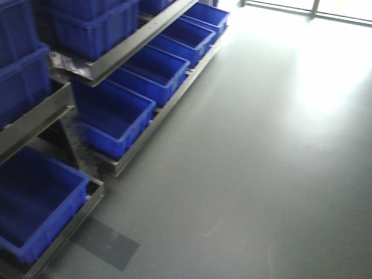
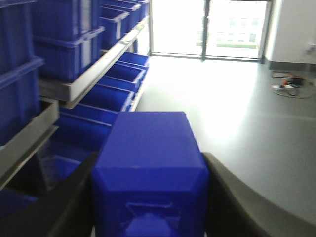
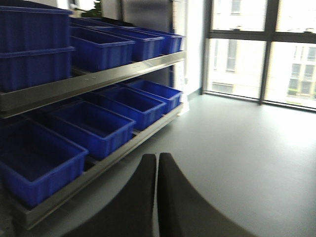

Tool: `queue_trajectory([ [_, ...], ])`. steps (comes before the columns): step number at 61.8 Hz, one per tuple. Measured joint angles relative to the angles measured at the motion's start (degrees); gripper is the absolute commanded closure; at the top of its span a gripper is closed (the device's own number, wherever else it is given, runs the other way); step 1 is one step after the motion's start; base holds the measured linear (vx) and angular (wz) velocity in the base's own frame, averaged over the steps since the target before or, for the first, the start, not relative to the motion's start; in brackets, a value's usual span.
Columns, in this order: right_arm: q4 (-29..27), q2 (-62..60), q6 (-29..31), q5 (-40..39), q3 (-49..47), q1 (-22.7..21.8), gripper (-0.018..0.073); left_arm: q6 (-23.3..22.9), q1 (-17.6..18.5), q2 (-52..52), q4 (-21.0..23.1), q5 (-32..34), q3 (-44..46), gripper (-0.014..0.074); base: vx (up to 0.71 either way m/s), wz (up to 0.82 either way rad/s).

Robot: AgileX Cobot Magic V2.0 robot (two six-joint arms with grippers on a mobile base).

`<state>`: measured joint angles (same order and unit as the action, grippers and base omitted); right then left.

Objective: Pour parts from conveyor to right shelf
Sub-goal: 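Approach the shelf and stop over an empty blue bin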

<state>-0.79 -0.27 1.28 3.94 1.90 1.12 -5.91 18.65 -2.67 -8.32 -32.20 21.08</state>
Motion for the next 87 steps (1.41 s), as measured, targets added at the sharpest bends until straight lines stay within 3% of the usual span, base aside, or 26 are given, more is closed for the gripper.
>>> queue_trajectory([
  [56, 0.0, 0.0, 0.0, 0.0, 0.0, 0.0, 0.0568, 0.0, 0.0, 0.0, 0.0, 0.0, 0.0, 0.0603, 0.2, 0.93],
  [87, 0.0, 0.0, 0.0, 0.0, 0.0, 0.0, 0.0568, 0.0, 0.0, 0.0, 0.0, 0.0, 0.0, 0.0603, 0.12, 0.36],
])
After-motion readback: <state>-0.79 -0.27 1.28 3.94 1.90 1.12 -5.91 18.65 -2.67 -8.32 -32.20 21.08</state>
